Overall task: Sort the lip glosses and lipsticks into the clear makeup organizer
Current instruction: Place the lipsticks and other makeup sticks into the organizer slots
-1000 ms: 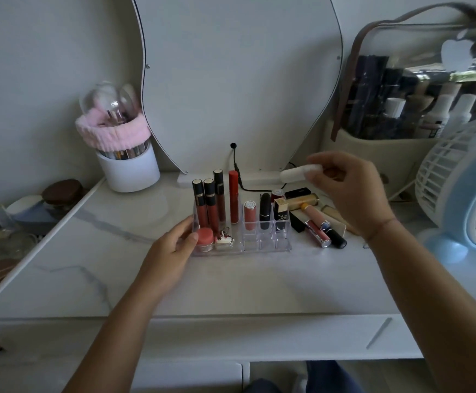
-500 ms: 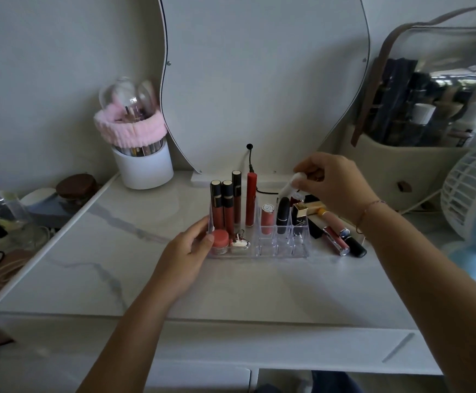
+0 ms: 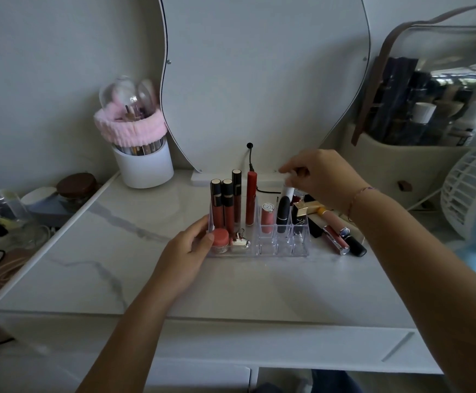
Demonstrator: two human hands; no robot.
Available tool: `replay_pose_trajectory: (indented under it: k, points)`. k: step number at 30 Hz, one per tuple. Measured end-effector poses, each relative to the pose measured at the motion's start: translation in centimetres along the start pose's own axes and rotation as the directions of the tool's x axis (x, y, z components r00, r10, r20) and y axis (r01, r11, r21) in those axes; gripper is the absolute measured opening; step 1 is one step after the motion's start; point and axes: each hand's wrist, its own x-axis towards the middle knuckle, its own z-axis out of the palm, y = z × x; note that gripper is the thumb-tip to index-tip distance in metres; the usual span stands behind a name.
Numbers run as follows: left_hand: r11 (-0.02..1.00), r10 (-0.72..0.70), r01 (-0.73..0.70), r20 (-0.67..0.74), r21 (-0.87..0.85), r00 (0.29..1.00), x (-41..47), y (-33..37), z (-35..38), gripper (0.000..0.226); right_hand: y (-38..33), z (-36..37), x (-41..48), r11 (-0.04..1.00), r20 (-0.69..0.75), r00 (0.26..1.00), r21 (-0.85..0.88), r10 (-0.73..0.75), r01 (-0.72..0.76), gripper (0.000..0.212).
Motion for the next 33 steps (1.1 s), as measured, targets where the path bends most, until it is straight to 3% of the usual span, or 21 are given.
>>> replay_pose_trajectory:
  k: [12,17,33]
  points:
    - [1.000,-0.002,0.002,-0.005,0.001,1.000,0.0,0.2,-0.1,0.054,-0.7,0.8,0.3,0.990,-0.053,0.998,0.142,0.033,-0.025,0.024]
    - [1.000,-0.010,0.010,-0.003,-0.004,1.000,-0.1,0.3,-0.1,0.052,-0.6,2.2,0.9,0.997,0.111,0.993,0.058,0.042,-0.049,0.024]
    - [0.999,-0.028,0.028,0.003,0.032,1.000,-0.1,0.6,-0.2,0.048,0.3,2.1,3.2,0.960,0.328,0.931,0.170,0.159,-0.224,0.011]
